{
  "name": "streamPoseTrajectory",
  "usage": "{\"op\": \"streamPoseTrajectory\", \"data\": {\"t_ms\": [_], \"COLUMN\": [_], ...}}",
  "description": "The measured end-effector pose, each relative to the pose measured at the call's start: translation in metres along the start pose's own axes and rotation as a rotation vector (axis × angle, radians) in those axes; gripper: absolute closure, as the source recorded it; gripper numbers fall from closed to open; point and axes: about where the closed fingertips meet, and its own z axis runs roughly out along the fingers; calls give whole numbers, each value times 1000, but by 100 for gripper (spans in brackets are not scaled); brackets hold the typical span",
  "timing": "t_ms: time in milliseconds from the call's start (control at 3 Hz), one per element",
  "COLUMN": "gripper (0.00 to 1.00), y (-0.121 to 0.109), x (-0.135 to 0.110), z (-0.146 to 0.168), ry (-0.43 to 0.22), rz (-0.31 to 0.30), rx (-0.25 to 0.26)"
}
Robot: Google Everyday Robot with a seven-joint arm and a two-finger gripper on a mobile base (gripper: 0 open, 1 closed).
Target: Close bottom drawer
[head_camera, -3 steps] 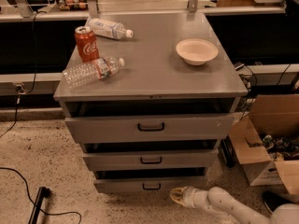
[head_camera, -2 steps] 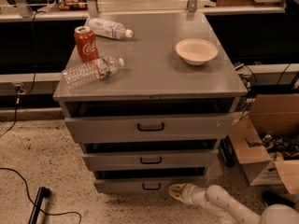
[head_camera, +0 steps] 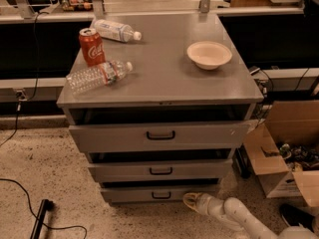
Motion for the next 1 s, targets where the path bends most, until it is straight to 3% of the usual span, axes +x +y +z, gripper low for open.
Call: {"op": "streamPoseTrajectory", "data": {"t_ms": [667, 1000], "gripper": [100, 100], "y": [21, 38], "x": [-24, -40], "z": [-14, -30], "ry": [-36, -89], "rz": [-62, -77], "rx": [-48, -60]}}
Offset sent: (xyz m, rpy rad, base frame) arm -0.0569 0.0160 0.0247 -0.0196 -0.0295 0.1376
